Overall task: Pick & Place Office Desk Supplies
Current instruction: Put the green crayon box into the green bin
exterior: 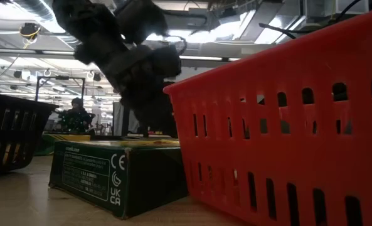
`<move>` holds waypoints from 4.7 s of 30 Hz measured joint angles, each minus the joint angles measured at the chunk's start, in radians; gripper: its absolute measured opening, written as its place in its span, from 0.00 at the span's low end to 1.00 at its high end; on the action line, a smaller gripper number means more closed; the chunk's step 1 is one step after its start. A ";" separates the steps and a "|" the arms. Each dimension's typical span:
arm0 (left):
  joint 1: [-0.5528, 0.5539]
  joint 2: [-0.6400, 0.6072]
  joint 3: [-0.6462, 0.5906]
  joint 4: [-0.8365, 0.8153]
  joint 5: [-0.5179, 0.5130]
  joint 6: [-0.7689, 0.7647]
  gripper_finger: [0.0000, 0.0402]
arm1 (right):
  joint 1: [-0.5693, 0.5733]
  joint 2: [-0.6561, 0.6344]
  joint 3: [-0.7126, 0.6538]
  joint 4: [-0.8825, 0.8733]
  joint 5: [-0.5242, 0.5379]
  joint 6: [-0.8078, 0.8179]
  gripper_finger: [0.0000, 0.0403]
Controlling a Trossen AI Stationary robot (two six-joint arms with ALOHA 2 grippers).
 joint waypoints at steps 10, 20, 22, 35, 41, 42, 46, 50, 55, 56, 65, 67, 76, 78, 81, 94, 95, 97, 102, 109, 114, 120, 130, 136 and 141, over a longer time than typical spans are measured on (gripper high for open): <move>0.001 -0.083 0.002 -0.002 -0.129 0.083 0.25 | 0.000 0.000 0.000 -0.010 -0.049 0.019 0.54; -0.021 -0.077 0.004 0.000 -0.110 0.060 0.25 | -0.011 0.000 0.000 -0.172 0.221 0.130 0.54; -0.025 -0.077 0.004 -0.001 -0.110 0.056 0.25 | -0.017 0.000 0.000 -0.243 0.170 0.193 0.54; -0.027 -0.078 0.004 -0.008 -0.110 0.068 0.25 | 0.133 0.000 0.001 -0.435 -0.091 0.484 0.54; -0.027 -0.078 0.005 -0.024 -0.110 0.070 0.25 | 0.254 0.001 -0.002 -0.341 -0.151 0.565 0.54; -0.027 -0.078 0.005 -0.022 -0.110 0.077 0.25 | 0.279 0.001 -0.002 -0.329 -0.129 0.580 0.54; -0.025 -0.078 0.005 -0.015 -0.119 0.096 0.25 | 0.376 0.014 -0.002 -0.219 -0.069 0.626 0.54; -0.018 -0.079 0.005 -0.015 -0.123 0.101 0.25 | 0.450 0.061 -0.001 -0.120 -0.032 0.658 0.54; -0.017 -0.079 0.005 -0.015 -0.125 0.102 0.25 | 0.480 0.175 -0.001 -0.056 0.044 0.729 0.54; -0.017 -0.079 0.005 -0.015 -0.125 0.102 0.25 | 0.481 0.212 -0.001 -0.028 0.051 0.739 0.54; -0.017 -0.079 0.005 -0.015 -0.125 0.086 0.25 | 0.480 0.525 0.221 0.126 -0.089 0.622 0.54; -0.018 -0.079 0.005 -0.017 -0.125 0.087 0.25 | 0.478 0.577 0.272 0.125 -0.121 0.597 0.54; -0.011 -0.085 0.005 -0.053 -0.149 0.108 0.25 | 0.462 0.699 0.356 0.203 -0.209 0.560 0.54; -0.011 -0.085 0.006 -0.054 -0.160 0.104 0.25 | 0.462 0.700 0.356 0.218 -0.211 0.560 0.54; -0.011 -0.085 0.006 -0.054 -0.162 0.103 0.25 | 0.461 0.701 0.356 0.250 -0.223 0.561 0.54; -0.011 -0.085 0.006 -0.054 -0.205 0.110 0.25 | 0.462 0.786 0.432 0.269 -0.262 0.577 0.54; -0.011 -0.085 0.006 -0.055 -0.205 0.110 0.25 | 0.462 0.804 0.445 0.274 -0.255 0.578 0.54; -0.012 -0.085 0.006 -0.057 -0.206 0.109 0.25 | 0.459 0.825 0.463 0.279 -0.249 0.579 0.54; -0.012 -0.085 0.005 -0.076 -0.199 0.102 0.25 | 0.451 0.827 0.482 0.260 -0.263 0.563 0.54; -0.012 -0.084 0.005 -0.078 -0.191 0.109 0.25 | 0.447 0.828 0.486 0.214 -0.265 0.562 0.36; -0.012 -0.084 0.005 -0.078 -0.231 0.120 0.25 | 0.448 0.830 0.493 0.203 -0.243 0.547 0.11; -0.012 -0.086 0.005 -0.078 -0.335 0.122 0.25 | 0.449 0.827 0.497 0.192 -0.232 0.517 0.02; -0.014 -0.107 0.005 -0.072 -0.344 0.113 0.25 | 0.436 0.701 0.491 0.029 -0.128 0.403 0.01; -0.015 -0.160 0.005 -0.071 -0.335 0.117 0.25 | 0.400 0.581 0.492 -0.036 -0.080 0.311 0.00; -0.015 -0.184 0.005 -0.070 -0.316 0.117 0.25 | 0.376 0.480 0.492 -0.065 -0.079 0.239 0.00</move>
